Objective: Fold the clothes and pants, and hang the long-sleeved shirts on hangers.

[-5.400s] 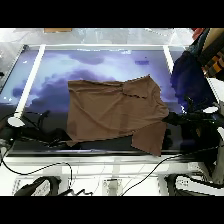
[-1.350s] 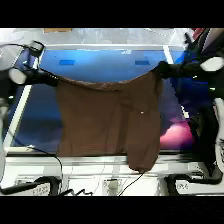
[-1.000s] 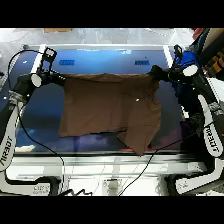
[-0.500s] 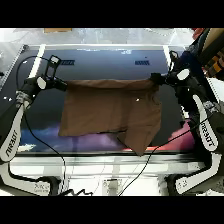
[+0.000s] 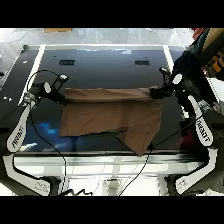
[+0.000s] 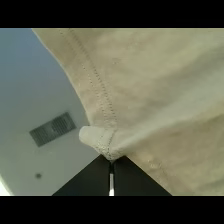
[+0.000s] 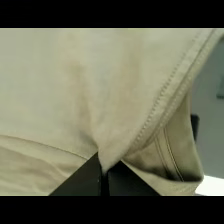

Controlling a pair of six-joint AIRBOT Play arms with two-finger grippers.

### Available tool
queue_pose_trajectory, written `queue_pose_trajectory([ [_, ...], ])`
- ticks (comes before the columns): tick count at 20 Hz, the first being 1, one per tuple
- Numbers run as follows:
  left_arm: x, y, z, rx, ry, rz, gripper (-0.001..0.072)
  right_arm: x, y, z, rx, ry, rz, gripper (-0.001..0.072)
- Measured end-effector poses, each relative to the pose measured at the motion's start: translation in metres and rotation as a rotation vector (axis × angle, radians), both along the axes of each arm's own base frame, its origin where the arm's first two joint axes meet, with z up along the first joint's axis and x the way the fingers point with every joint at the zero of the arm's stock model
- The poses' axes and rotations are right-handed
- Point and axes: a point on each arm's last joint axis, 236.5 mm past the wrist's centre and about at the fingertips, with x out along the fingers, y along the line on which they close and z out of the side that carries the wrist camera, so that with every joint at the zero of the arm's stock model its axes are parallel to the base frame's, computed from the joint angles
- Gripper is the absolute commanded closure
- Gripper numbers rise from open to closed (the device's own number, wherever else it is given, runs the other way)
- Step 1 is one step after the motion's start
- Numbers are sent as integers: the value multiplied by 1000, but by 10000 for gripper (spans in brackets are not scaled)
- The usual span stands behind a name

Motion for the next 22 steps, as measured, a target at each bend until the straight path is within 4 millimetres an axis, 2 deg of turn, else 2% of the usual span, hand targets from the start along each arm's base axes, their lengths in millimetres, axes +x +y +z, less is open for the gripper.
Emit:
queue_pose_trajectory([
  [1, -2, 1, -2, 4, 10, 0, 679, -2, -2, -2, -7, 11, 0, 676],
  [2, -3, 2, -2, 7, 15, -2, 611, -5, -2, -3, -10, 24, 0, 563],
  [3, -4, 2, -3, 9, 21, -3, 415, -6, -3, -4, -14, 30, 0, 339],
  [4, -5, 1, -4, 9, 25, -4, 164, -7, -3, -5, -13, 36, 0, 201],
  [5, -5, -1, -4, 3, 26, -4, 113, -8, -1, -5, -4, 42, -4, 193],
  [8, -8, -10, -4, -20, 38, -5, 138, -11, 6, -3, 30, 56, -11, 195],
  [9, -10, -11, -1, -22, 40, -6, 232, -12, 7, -1, 35, 63, -10, 199],
  [10, -12, -11, 3, -22, 42, -1, 402, -15, 6, 2, 36, 75, -6, 242],
  [11, -15, -10, 10, -15, 45, -1, 518, -17, 4, 6, 34, 89, -1, 273],
  [12, -18, -8, 20, -4, 43, -1, 552, -21, 1, 11, 30, 104, 3, 272],
  [13, -22, -4, 33, 11, 35, 1, 676, -24, -3, 19, 24, 112, 6, 273],
  [18, -43, 9, 115, 16, -57, 77, 691, -58, -35, 69, 9, 181, -28, 279],
  [19, -49, 10, 128, 10, -71, 95, 691, -67, -42, 80, 3, 189, -38, 338],
  [20, -56, 11, 141, 3, -81, 112, 691, -76, -50, 91, -2, 192, -53, 475],
  [21, -64, 11, 153, -3, -89, 125, 692, -85, -58, 100, -8, 197, -67, 576],
  [22, -72, 11, 163, -12, -96, 136, 691, -97, -67, 108, -12, 200, -86, 585],
])
